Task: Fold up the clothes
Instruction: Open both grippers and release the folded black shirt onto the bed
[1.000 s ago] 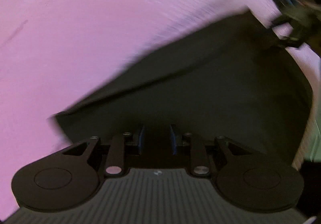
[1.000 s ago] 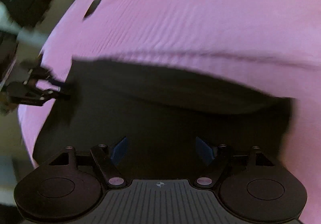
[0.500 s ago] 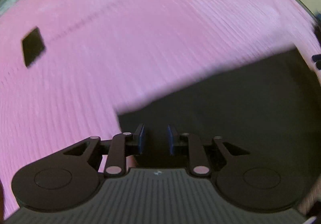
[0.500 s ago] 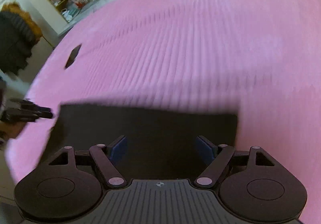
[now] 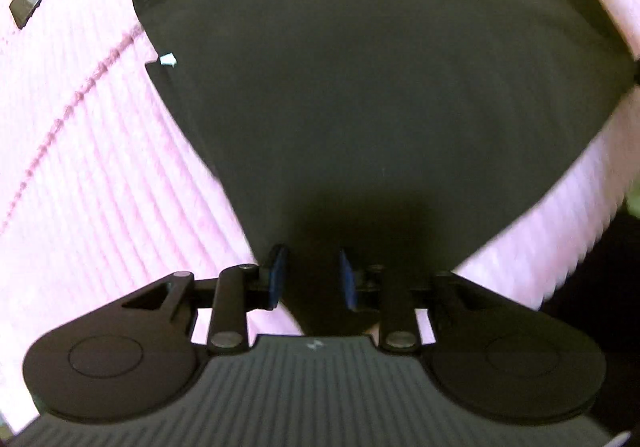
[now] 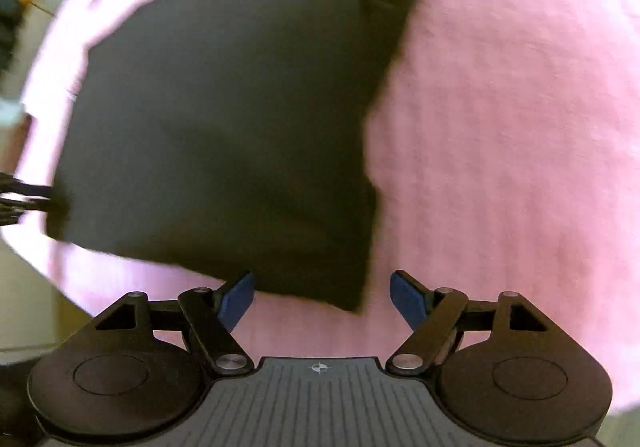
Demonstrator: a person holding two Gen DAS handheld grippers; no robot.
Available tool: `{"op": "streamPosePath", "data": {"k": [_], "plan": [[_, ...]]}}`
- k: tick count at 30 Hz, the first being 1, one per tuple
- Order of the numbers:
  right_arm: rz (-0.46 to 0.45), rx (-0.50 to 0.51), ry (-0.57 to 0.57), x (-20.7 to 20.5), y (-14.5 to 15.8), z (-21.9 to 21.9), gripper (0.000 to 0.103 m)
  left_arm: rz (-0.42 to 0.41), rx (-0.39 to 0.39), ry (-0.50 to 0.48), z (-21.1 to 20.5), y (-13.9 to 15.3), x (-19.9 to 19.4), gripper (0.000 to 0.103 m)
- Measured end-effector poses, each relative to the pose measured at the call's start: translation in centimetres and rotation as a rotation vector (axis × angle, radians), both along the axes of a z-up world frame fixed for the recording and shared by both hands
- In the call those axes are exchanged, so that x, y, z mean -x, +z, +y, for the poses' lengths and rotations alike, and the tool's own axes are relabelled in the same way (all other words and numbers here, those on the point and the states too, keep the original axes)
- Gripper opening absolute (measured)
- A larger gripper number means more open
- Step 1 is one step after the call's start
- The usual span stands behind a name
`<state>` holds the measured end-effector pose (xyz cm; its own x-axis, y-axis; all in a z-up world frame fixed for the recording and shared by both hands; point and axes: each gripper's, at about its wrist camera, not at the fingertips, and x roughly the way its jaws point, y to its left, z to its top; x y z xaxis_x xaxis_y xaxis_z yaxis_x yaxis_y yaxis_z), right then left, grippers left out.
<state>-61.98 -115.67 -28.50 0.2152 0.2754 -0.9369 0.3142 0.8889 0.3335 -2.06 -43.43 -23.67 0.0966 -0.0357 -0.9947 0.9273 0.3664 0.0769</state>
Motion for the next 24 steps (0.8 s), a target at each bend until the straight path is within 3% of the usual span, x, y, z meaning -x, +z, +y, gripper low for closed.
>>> {"op": "streamPosePath", "data": {"k": [2,4,7,9,12,17,21,24], "plan": [[-0.053,0.004,0.008,-0.3,1.5,0.3,0.078,-0.055,-0.004,-0.069,0.2,0.6,1.5,0.024],[-0.123,-0.012,0.055,-1.3,2.7,1.9,0.078,-0.086,0.045,-0.163,0.3,1.5,3.3,0.025],[-0.201,-0.062,0.124,-2.8,3.2,4.9,0.078,-0.093,0.073,-0.32,0.5,1.1,5.6,0.028],[-0.177,-0.105,0.122,-2.9,1.7,6.2,0.078,-0.08,0.06,-0.412,0.8,0.0,6.7,0.028],[-0.089,-0.098,0.055,-2.5,-0.5,6.6,0.078,-0.04,0.03,-0.43,2.6,-1.8,6.1,0.029],[0.004,0.1,-0.089,-3.6,1.7,10.5,0.078,0.016,0.159,-0.494,7.3,-0.7,3.2,0.029],[-0.068,0.145,-0.073,-5.2,4.8,18.8,0.078,-0.001,0.247,-0.597,10.5,1.0,-0.6,0.03],[-0.134,0.166,0.055,-8.2,5.2,27.9,0.078,-0.027,0.279,-0.676,12.1,1.9,-3.3,0.033]]}}
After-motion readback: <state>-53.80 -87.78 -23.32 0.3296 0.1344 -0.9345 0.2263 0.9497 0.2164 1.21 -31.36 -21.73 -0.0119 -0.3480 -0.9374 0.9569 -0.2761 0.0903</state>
